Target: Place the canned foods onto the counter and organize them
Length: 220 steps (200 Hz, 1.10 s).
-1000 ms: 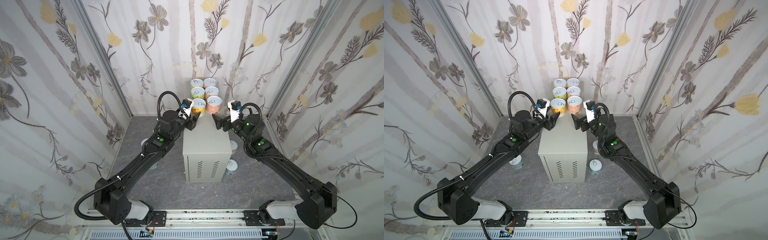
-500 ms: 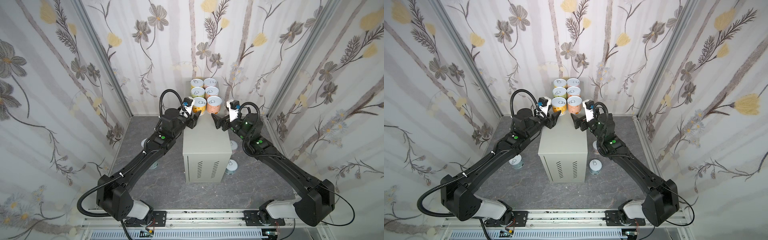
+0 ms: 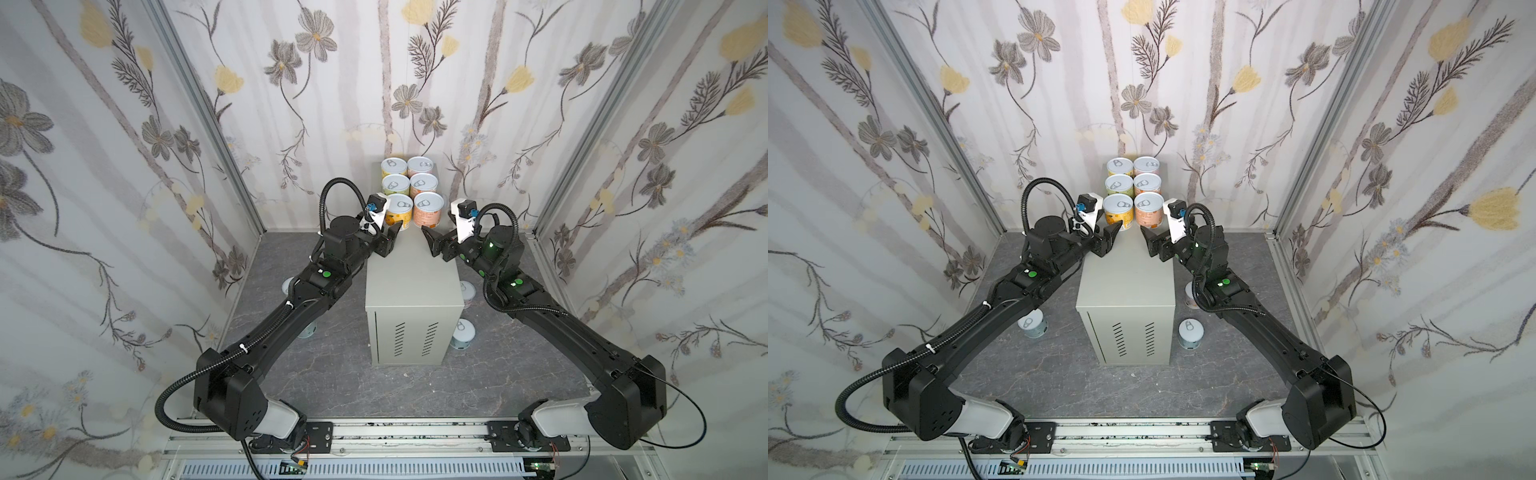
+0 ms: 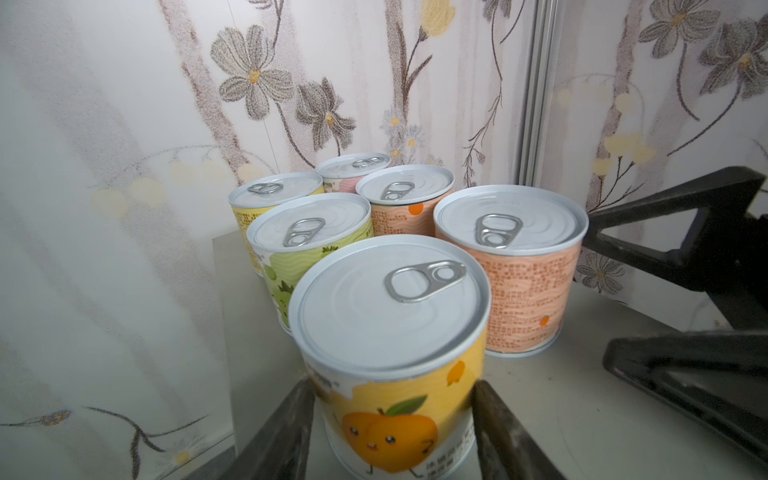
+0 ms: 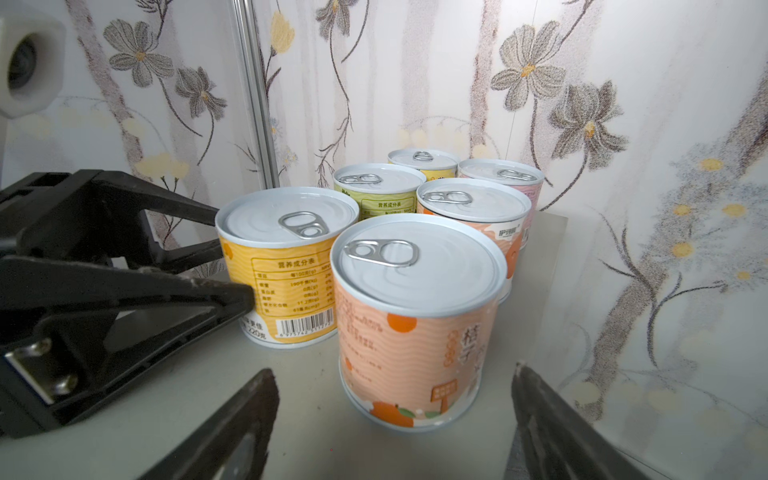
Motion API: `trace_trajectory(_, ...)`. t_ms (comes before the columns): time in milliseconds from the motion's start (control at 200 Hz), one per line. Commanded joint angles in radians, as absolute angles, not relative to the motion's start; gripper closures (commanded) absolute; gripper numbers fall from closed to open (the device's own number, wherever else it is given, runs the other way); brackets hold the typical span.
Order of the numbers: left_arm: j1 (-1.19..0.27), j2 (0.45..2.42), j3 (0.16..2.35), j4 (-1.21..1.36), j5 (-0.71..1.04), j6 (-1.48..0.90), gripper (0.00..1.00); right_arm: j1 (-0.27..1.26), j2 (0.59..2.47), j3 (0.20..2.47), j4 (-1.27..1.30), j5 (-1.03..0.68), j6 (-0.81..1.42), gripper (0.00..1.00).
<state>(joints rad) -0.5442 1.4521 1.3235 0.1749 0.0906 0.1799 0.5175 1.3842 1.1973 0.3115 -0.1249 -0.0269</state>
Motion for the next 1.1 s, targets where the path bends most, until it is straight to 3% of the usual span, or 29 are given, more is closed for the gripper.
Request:
trace_trajectory(0, -0.545, 1.456, 1.33, 0.147, 0.098, 0.192, 0.4, 0.517, 1.393, 1.209, 0.324, -0.135, -0.031, 0.14)
trace_trajectory(1094, -0.545, 1.485, 1.349, 0.138, 0.098, 0.189, 0.35, 0.509, 1.437, 1.222, 0.339, -0.147, -0.032, 0.22)
